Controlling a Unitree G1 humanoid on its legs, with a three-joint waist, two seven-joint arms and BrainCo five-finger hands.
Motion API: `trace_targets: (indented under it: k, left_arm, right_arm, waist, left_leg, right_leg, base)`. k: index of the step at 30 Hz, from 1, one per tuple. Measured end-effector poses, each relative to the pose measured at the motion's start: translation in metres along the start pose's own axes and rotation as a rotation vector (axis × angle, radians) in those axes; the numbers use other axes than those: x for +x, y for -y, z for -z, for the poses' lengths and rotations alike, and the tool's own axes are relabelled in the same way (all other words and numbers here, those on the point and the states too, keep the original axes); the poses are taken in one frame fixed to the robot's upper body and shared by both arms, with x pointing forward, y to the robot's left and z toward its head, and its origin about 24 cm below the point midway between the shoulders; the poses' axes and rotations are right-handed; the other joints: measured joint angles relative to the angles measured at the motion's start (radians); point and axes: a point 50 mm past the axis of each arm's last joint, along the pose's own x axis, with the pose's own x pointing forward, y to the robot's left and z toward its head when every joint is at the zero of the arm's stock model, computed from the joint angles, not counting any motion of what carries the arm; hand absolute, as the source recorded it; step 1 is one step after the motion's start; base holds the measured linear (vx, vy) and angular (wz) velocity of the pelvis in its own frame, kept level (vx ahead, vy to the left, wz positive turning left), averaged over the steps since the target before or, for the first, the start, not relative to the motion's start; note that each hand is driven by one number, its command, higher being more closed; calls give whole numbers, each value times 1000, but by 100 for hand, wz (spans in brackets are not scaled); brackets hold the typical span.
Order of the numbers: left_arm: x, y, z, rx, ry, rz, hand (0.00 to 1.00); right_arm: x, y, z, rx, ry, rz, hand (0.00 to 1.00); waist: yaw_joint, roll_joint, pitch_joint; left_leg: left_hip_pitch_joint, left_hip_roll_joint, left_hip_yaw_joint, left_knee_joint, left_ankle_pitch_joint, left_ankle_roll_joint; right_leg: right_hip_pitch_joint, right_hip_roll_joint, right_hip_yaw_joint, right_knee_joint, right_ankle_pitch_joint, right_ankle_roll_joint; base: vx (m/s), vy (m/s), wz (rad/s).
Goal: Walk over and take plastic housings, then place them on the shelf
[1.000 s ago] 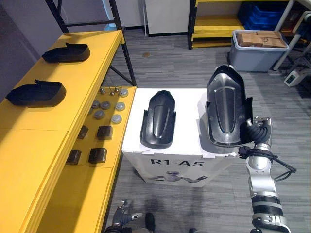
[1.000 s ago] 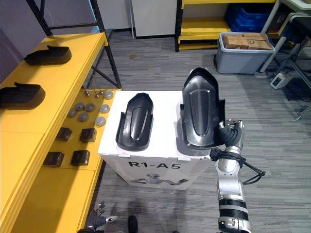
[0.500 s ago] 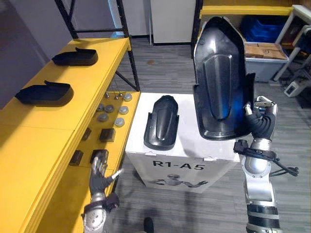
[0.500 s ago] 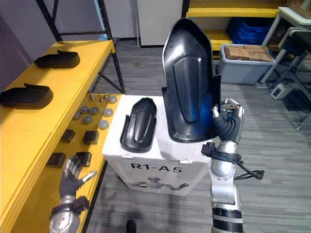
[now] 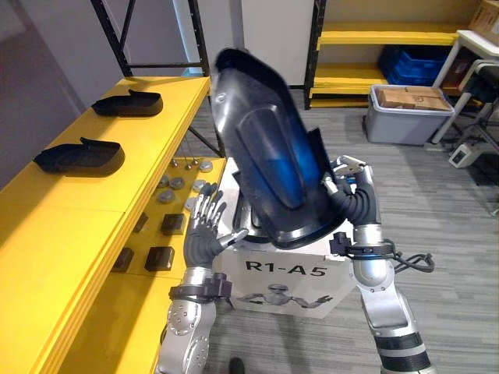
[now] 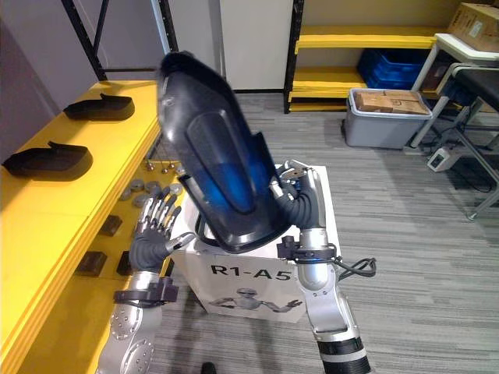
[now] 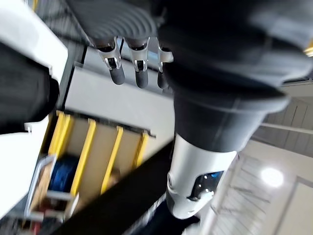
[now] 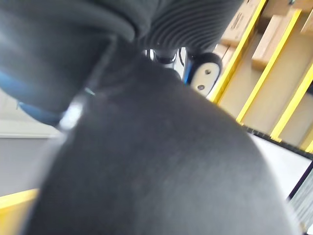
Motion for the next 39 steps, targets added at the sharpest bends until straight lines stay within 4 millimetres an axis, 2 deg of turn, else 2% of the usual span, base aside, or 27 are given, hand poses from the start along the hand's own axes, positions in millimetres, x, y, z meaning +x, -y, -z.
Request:
trace_targets:
  k: [4, 8, 9, 15, 16, 22, 26, 30, 36, 39]
  left_arm:
    - [6, 8, 9, -59, -42, 46, 0]
    - [5, 9, 15, -93, -86, 53, 0]
    - [6, 9, 16, -99, -94, 55, 100]
    - [5, 8, 24, -125, -145, 43, 100]
    - [5, 6, 25, -136, -154, 23, 100]
    - [5, -9, 29, -107, -172, -86, 100]
    - [4, -13, 31, -82, -179, -101, 100]
    - [5, -16, 28, 77, -162, -93, 100]
    - [7, -15, 20, 220, -103, -107, 100]
    - [0, -27, 15, 259, -90, -147, 100]
  right_arm:
    - [-2, -12, -5, 8, 20, -59, 100]
    - [-2, -13, -5, -16, 28, -76, 100]
    - [-3, -13, -5, -23, 30, -78, 100]
    - [-5, -18, -4, -21, 23, -103, 100]
    - [-6, -21, -4, -22, 27, -119, 0]
    - [-17, -38, -11, 42, 51, -198, 0]
    - [-24, -41, -10, 106, 32, -214, 0]
    - [-33, -37, -2, 151, -30, -226, 0]
    - [-38, -13, 9, 254, -105, -138, 0]
    - [-32, 22, 14, 306, -111, 31, 0]
  waist:
    - [-3, -3, -16]
    - [-7, -3, -16]
    - [-8, -3, -17]
    - [-17, -4, -20]
    - [-17, -4, -22]
    - [-16, -10, -38]
    - [-14, -12, -39]
    - [-12, -14, -40]
    - [-9, -15, -39]
    - [-10, -16, -39]
  left_leg:
    - [0, 2, 8, 0, 0, 0]
    - [0, 4, 20, 0, 1, 0]
    - [0, 4, 20, 0, 1, 0]
    - [0, 6, 22, 0, 3, 0]
    - [0, 6, 22, 0, 3, 0]
    - [0, 8, 21, 0, 5, -2]
    - [0, 8, 21, 0, 8, -3]
    - [-1, 8, 21, 0, 14, -2]
    - [-2, 9, 21, -4, 18, -1]
    - [-3, 9, 21, -4, 17, -2]
  right_leg:
    - [-5, 2, 14, 0, 0, 0]
    - [-11, 3, 25, 1, 1, -1]
    - [-11, 3, 26, 1, 1, -1]
    - [-16, 5, 27, 9, 2, -2]
    - [-16, 5, 28, 9, 2, -2]
    - [-16, 7, 27, 9, 4, -5]
    - [-16, 7, 27, 4, 4, -5]
    - [-14, 7, 26, -1, 3, -5]
    - [-14, 7, 25, -2, 2, -4]
    - [-15, 7, 25, -2, 2, -2]
  base:
    - [-11, 1, -5]
    - [-21, 0, -10]
    - [0, 0, 0]
    - [0, 0, 0]
    - [0, 0, 0]
    - [0, 0, 0]
    - [-17, 1, 0]
    - [-38, 1, 0]
    - [0, 0, 0]
    - [0, 0, 0]
